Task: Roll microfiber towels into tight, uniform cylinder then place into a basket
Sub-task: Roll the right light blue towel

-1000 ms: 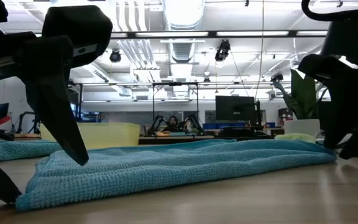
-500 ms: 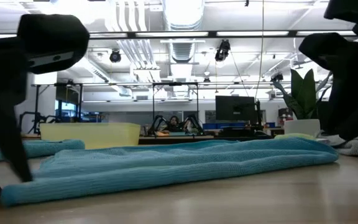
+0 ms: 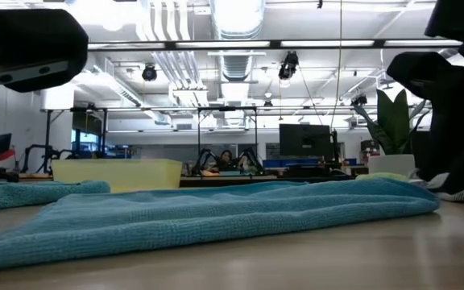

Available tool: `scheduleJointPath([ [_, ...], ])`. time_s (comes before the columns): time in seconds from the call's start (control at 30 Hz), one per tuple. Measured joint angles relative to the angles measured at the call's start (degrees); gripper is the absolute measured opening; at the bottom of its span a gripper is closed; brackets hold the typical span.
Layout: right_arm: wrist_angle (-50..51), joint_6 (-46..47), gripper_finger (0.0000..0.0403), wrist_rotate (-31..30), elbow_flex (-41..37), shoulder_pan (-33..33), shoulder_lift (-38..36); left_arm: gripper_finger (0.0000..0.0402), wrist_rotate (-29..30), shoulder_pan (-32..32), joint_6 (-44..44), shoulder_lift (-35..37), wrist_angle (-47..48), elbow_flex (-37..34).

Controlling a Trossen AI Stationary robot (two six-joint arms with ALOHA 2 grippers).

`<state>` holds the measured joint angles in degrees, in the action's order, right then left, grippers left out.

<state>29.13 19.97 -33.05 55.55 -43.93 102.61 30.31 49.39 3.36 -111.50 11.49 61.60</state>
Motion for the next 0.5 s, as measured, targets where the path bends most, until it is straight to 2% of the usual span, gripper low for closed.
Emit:
scheduleJointPath([
  [0.13,-2.8,-4.8,0.0089,0.4,-0.5,0.1,0.0,0.0000,0.2,0.7,-0.1,0.0,0.1,0.0],
  [0.5,-7.6,-11.1,0.0089,0.5,-2.9,0.1,0.0,0.0000,0.1,1.8,-0.1,0.0,0.1,0.0],
])
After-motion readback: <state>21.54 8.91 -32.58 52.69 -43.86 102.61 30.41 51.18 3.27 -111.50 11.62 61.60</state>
